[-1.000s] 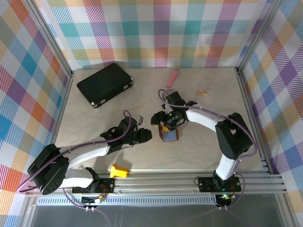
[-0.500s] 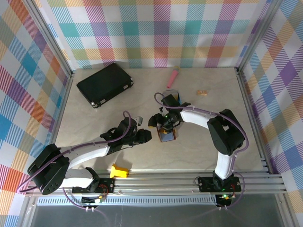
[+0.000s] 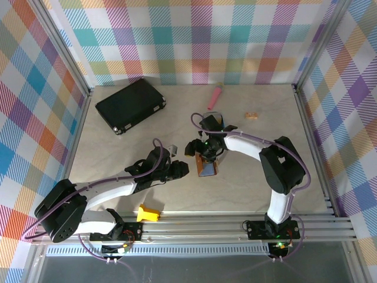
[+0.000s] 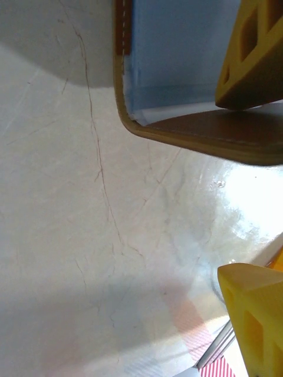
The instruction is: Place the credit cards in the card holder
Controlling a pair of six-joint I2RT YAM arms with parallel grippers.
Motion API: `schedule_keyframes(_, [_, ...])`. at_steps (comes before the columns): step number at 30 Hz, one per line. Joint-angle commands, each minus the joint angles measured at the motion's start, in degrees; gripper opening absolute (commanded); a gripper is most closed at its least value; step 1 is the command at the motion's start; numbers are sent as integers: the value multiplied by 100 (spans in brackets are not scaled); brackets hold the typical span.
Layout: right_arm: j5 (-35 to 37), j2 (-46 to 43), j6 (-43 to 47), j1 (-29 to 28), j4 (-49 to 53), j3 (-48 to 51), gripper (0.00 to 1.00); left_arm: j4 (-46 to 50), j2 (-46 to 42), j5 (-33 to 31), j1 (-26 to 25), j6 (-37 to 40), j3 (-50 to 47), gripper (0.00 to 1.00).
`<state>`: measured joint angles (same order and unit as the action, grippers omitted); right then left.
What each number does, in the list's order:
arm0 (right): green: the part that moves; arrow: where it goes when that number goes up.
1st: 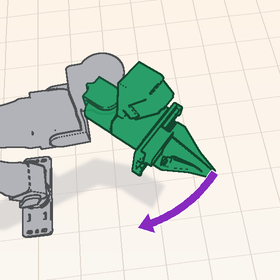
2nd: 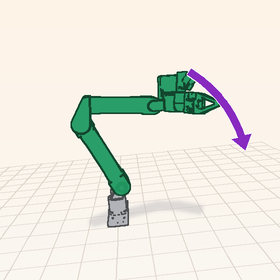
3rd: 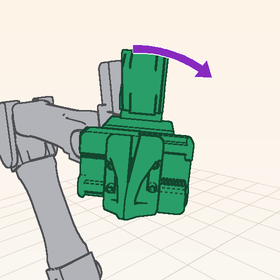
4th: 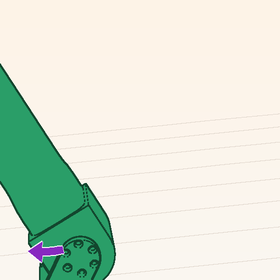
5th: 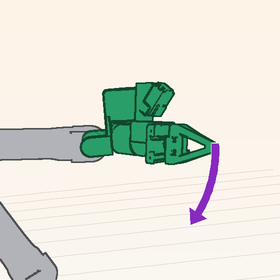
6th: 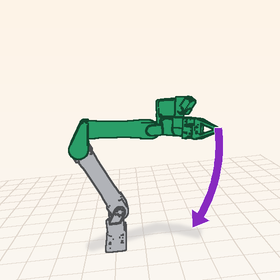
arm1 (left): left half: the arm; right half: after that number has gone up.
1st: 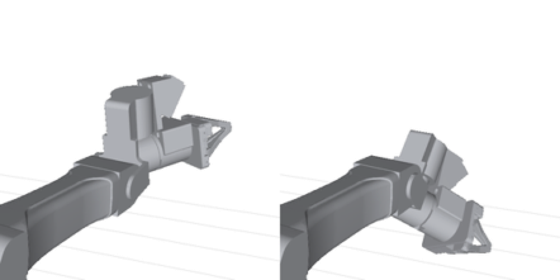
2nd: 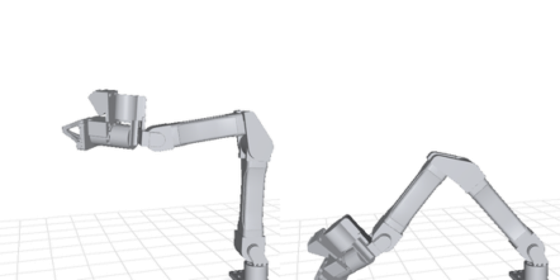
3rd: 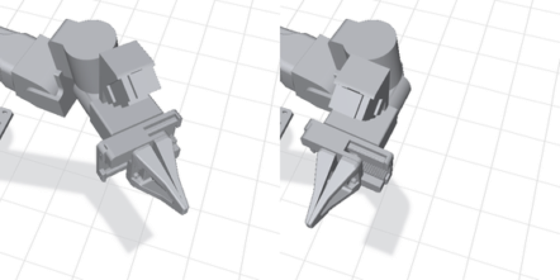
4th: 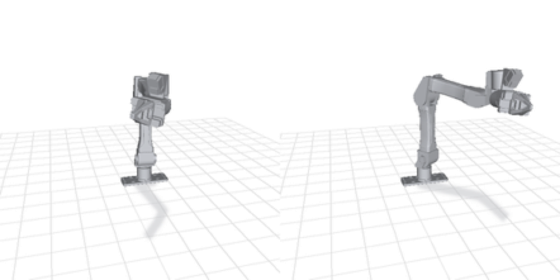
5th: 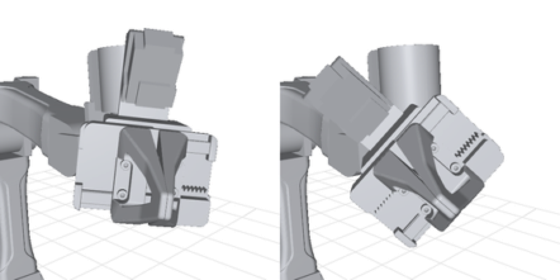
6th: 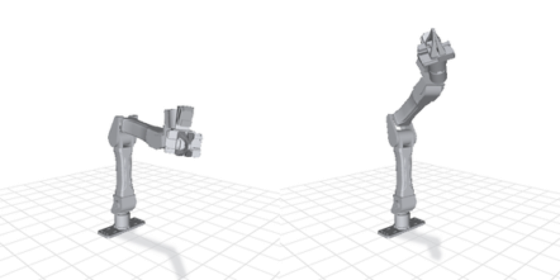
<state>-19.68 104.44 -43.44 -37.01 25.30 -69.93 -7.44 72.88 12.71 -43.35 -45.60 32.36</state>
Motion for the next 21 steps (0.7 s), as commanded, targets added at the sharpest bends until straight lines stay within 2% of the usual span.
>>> schedule_keyframes(1, [239,-359,454,-32,581,-161,66,113,-118,-50,38,28,-81,24])
schedule_keyframes(7, [442,-405,617,-33,893,-135,51,111,-127,-32,39,34,-72,24])
schedule_keyframes(12, [709,-418,756,-31,1094,-165,29,155,-148,-48,38,52,-81,24])
schedule_keyframes(15, [808,-386,850,-34,1221,-229,20,160,-149,-41,37,47,-73,24])
schedule_keyframes(21, [1504,-580,1081,-26,1720,-327,1,322,-116,-50,39,157,43,24])
